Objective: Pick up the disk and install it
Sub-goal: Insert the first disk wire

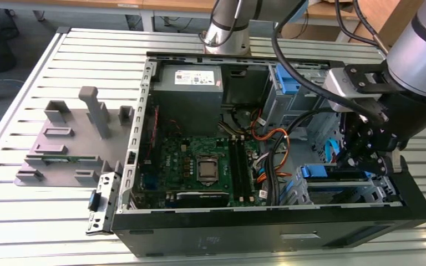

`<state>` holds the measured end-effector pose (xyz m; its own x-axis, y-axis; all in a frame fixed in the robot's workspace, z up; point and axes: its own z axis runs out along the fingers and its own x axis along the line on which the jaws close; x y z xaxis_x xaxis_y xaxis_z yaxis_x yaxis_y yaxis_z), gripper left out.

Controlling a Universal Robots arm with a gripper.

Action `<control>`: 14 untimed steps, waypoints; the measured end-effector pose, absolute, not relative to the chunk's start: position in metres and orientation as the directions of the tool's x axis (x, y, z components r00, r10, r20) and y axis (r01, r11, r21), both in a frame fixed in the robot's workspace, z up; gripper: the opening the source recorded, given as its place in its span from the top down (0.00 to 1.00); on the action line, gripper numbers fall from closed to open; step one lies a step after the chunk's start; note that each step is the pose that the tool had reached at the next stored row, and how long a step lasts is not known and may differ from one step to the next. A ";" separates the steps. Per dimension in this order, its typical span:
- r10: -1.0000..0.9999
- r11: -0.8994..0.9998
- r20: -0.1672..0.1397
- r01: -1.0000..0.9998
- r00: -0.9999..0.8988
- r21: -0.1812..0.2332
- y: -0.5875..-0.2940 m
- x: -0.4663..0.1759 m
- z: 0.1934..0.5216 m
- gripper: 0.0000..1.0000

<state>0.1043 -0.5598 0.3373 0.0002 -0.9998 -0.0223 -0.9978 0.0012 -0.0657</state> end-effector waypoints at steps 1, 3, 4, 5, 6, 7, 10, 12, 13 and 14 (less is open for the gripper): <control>-1.000 0.001 -0.022 -0.998 0.000 -0.066 -0.560 0.104 0.337 0.84; -1.000 0.001 -0.022 -0.998 0.000 -0.066 -0.560 0.104 0.337 0.84; -1.000 0.001 -0.022 -0.998 0.000 -0.066 -0.560 0.104 0.337 0.84; -1.000 0.001 -0.022 -0.998 0.000 -0.066 -0.560 0.104 0.337 0.84; -1.000 0.001 -0.023 -0.998 0.000 -0.066 -0.560 0.104 0.336 0.84; -1.000 0.001 -0.023 -0.998 0.000 -0.066 -0.560 0.104 0.336 0.84; -1.000 0.001 -0.022 -0.998 0.000 -0.066 -0.560 0.104 0.336 0.84; -1.000 0.001 -0.022 -0.998 0.000 -0.066 -0.560 0.104 0.336 0.84; -1.000 0.001 -0.022 -0.998 0.000 -0.066 -0.560 0.104 0.336 0.84; -1.000 0.001 -0.022 -0.998 0.000 -0.066 -0.560 0.104 0.336 0.84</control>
<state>0.1043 -0.5599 0.3361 0.0002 -0.9998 -0.0224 -0.9978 0.0012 -0.0657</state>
